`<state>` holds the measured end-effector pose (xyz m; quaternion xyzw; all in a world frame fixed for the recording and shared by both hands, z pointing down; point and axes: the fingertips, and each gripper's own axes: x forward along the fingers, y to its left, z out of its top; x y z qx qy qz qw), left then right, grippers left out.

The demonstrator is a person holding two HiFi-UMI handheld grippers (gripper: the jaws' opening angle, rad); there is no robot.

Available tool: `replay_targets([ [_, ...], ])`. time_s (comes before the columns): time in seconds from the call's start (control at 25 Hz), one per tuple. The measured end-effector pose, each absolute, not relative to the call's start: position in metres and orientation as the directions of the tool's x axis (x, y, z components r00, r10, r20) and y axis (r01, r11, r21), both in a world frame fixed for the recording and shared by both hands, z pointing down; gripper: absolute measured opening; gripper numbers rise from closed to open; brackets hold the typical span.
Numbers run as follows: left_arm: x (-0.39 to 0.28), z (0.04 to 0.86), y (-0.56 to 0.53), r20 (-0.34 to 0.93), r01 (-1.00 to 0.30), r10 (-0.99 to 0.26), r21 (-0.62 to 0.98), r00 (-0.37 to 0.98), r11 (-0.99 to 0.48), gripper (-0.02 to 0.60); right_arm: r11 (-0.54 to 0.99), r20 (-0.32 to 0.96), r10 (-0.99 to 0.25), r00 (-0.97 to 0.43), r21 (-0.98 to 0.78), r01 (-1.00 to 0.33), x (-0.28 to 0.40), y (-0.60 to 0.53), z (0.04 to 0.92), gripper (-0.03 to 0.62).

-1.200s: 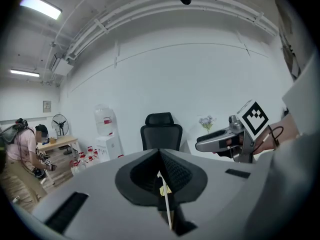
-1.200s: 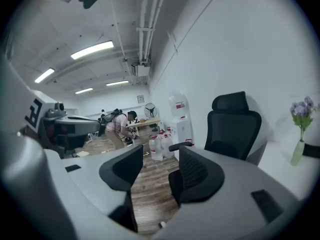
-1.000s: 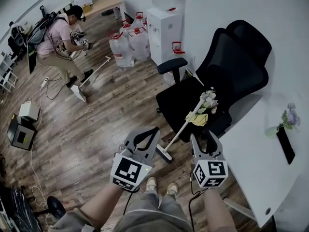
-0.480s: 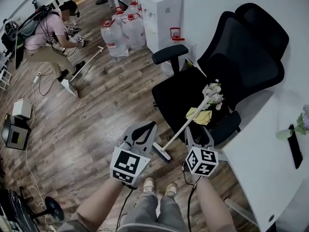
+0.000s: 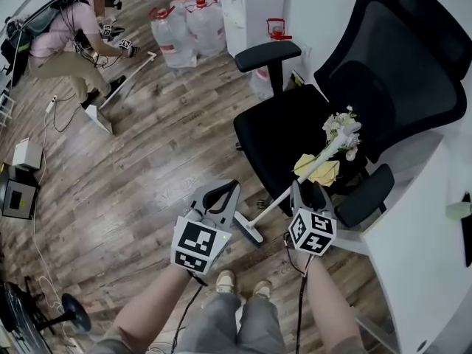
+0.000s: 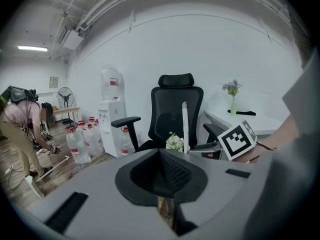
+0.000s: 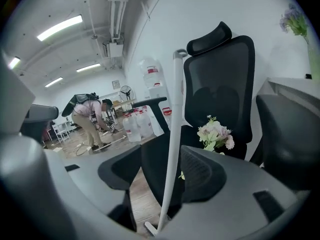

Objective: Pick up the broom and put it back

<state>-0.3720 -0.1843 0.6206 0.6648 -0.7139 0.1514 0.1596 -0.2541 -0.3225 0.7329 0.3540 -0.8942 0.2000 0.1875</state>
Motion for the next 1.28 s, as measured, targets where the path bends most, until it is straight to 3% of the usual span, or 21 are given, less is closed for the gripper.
replay_targets([
  [0.36,-0.384,0.676,-0.187,0.438,-0.996,-0.895,-0.006,-0.083,0.089,0.015,0.687,0.438,-0.558,-0.705,-0.233,-0.688,-0.272,-0.348,0.783,0.227],
  [0.6,-0.382,0.688,-0.182,0.440,-0.996,-0.893,-0.020,-0.092,0.092,0.015,0.684,0.413,-0.567,-0.713,-0.246,-0.687,-0.272,-0.354,0.790,0.104],
  [0.92,-0.375,0.669,-0.161,0.477,-0.996,-0.875,-0.003,-0.082,0.092,0.015,0.741,0.450,-0.486,-0.749,-0.241,-0.626,-0.271,-0.301,0.760,0.104],
  [1.28,-0.348,0.609,-0.121,0.510,-0.994,-0.857,0.026,-0.079,0.107,0.015,0.855,0.460,-0.434,-0.775,-0.062,-0.515,-0.245,-0.238,0.671,0.104],
])
